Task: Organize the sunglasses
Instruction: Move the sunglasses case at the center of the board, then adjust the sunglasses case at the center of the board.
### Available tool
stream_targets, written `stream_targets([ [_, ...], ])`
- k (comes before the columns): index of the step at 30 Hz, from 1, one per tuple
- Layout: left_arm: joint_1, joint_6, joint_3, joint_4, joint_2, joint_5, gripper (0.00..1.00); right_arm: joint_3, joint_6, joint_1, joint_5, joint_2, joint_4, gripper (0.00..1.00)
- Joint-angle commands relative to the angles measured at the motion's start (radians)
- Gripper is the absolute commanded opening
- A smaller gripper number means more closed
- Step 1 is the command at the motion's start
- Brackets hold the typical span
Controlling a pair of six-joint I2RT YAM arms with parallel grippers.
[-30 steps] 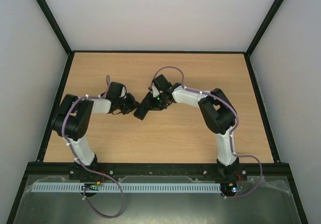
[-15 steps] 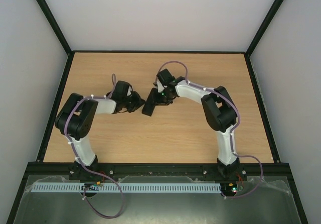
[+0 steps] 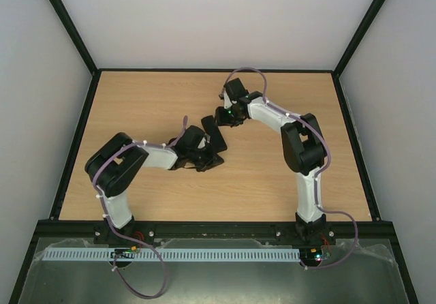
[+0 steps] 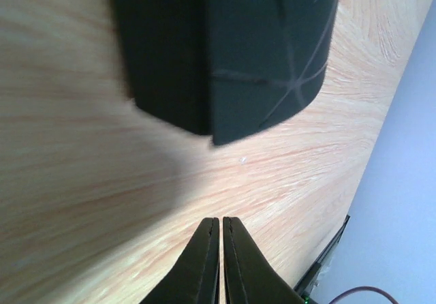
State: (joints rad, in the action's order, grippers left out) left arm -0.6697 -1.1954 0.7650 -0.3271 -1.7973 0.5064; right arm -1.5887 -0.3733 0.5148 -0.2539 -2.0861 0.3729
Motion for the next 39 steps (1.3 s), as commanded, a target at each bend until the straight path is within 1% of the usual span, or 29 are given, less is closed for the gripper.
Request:
stream_targets([
  [1, -0.011, -0.010, 0.095, -0.036, -0.081, -0.010, 0.06, -0.058, 0.038, -0.032, 0.051, -0.005, 0.090, 0.44],
  [5, -0.008, 0.074, 0.198, 0.025, -0.151, -0.022, 0.06, -0.006, 0.036, -0.069, 0.076, 0.070, 0.100, 0.45],
  [7, -0.008, 0.108, 0.243, 0.054, -0.164, 0.001, 0.05, 0.054, 0.033, -0.073, 0.084, 0.125, 0.094, 0.45],
  [11, -0.009, 0.166, 0.302, 0.075, -0.166, 0.010, 0.10, 0.192, 0.007, -0.073, 0.076, 0.239, 0.049, 0.46],
  [14, 0.002, 0.222, 0.376, 0.143, -0.189, 0.077, 0.05, 0.266, -0.013, -0.073, 0.075, 0.305, 0.031, 0.46],
  [17, -0.015, 0.281, 0.347, 0.270, -0.082, 0.047, 0.06, 0.321, -0.020, -0.073, 0.058, 0.364, 0.034, 0.46],
  [20, -0.018, 0.269, 0.213, 0.309, 0.089, 0.018, 0.08, 0.397, -0.045, -0.066, -0.040, 0.420, -0.011, 0.45],
  [22, -0.004, 0.265, 0.139, 0.358, 0.240, -0.027, 0.09, 0.437, -0.051, -0.004, -0.083, 0.448, -0.055, 0.45],
  [24, 0.020, 0.273, 0.095, 0.432, 0.369, -0.088, 0.11, 0.443, -0.061, 0.096, -0.045, 0.454, -0.073, 0.46],
  [26, 0.064, 0.291, 0.085, 0.516, 0.481, -0.132, 0.13, 0.430, -0.086, 0.170, -0.006, 0.432, -0.084, 0.46],
  [28, 0.129, 0.314, 0.092, 0.611, 0.577, -0.149, 0.15, 0.436, -0.122, 0.196, -0.007, 0.403, -0.121, 0.46],
  [29, 0.165, 0.329, 0.096, 0.632, 0.623, -0.150, 0.17, 0.435, -0.133, 0.205, -0.001, 0.388, -0.137, 0.46],
  [31, 0.245, 0.362, 0.102, 0.700, 0.693, -0.158, 0.21, 0.408, -0.134, 0.225, 0.018, 0.341, -0.142, 0.46],
  [34, 0.363, 0.401, 0.090, 0.746, 0.742, -0.117, 0.22, 0.350, -0.125, 0.231, 0.052, 0.252, -0.136, 0.45],
  [36, 0.402, 0.410, 0.072, 0.751, 0.753, -0.088, 0.21, 0.312, -0.112, 0.232, 0.098, 0.198, -0.121, 0.45],
  [39, 0.418, 0.408, 0.053, 0.739, 0.762, -0.077, 0.21, 0.255, -0.093, 0.231, 0.162, 0.127, -0.080, 0.44],
])
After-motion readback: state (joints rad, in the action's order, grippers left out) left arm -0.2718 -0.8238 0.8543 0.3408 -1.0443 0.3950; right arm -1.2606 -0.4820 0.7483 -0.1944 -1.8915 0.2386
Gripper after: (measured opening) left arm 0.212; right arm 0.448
